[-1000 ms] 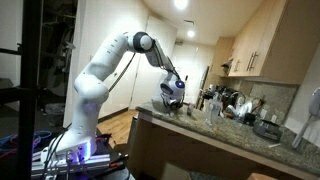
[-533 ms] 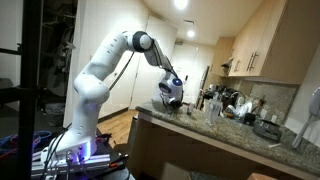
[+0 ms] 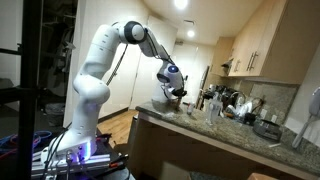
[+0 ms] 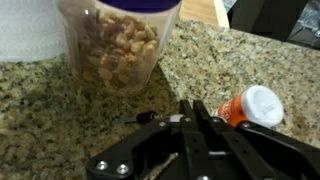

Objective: Take the bottle on the tissue roll and put it on the table, then take the object and put it on the bottle

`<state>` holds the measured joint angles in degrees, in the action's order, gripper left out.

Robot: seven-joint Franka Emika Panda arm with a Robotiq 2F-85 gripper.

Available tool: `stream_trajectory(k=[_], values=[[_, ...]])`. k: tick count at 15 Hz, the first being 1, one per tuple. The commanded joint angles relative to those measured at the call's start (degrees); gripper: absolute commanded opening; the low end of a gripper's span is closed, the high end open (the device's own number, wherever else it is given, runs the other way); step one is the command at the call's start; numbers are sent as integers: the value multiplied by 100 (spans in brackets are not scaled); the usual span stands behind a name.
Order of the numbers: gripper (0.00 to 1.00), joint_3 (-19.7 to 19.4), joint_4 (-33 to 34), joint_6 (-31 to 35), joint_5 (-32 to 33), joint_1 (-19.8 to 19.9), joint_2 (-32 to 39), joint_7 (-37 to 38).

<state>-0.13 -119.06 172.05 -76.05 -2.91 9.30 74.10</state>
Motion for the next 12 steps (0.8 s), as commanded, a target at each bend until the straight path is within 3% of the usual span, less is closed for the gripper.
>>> stream_trajectory(k=[1, 2, 4, 10, 12], values=[[4, 50, -499, 108, -72, -84, -858, 131], [26, 31, -611, 24, 47, -89, -995, 429], [31, -21, -964, -3, 627, -71, -1173, 1566], [78, -175, -1578, -378, 2605, 176, -1223, 4544], [92, -226, -1402, -843, 2815, 175, -1225, 4882]])
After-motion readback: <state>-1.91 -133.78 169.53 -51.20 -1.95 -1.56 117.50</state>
